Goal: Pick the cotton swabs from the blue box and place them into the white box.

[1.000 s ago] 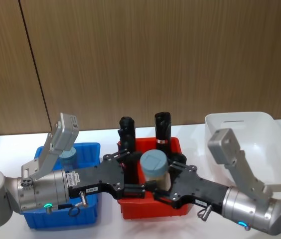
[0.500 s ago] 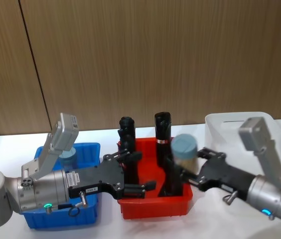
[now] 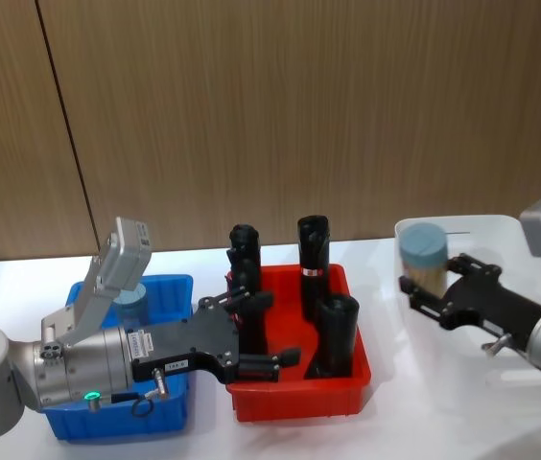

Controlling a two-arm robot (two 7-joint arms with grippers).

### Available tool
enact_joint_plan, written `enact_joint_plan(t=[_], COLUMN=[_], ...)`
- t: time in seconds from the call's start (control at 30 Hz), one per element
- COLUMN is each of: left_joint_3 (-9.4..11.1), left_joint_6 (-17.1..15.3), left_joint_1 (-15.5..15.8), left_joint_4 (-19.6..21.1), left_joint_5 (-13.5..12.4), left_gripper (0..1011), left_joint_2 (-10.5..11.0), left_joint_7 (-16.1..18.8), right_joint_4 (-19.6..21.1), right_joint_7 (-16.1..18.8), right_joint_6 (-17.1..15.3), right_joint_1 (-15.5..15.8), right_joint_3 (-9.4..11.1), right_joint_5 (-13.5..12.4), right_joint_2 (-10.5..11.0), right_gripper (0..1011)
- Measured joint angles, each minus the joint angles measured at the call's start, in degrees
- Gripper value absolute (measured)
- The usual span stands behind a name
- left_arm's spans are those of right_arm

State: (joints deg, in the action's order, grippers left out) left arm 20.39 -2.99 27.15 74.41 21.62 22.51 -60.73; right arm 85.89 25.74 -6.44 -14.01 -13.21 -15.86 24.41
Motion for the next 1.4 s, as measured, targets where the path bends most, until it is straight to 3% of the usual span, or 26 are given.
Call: enact_joint_plan(t=[0.33,0.73,1.2,1.4], left_joint_3=[0.00,0.00,0.00,0.09], left_joint_6=[0.00,0.00,0.00,0.02], left_joint_1=[0.00,0.00,0.00,-0.28], left_joint_4=[0.00,0.00,0.00,0.35], left_joint_5=[0.00,0.00,0.00,-0.18], left_gripper=[1004,1004,1004,1004], left_joint_2=[0.00,0.00,0.00,-0.01], left_joint_7=[0.00,0.00,0.03,1.30], right_joint_4=[-4.95,-11.41,-14.80,-14.67], right_joint_7=[-3.46,-5.08,-5.98,-6.14], right_joint_6=[-1.59,-3.20,-3.77,-3.75], right_joint_1=[-2.45,-5.65,-7.33,-7.24], right_joint_3=[1.48,1.92,2.06,2.08], right_joint_5=[-0.08,0.47,0.89,0.89], right_joint_2=[0.39,-0.22,-0.65,-0.67], right_gripper=[647,647,1000,1002])
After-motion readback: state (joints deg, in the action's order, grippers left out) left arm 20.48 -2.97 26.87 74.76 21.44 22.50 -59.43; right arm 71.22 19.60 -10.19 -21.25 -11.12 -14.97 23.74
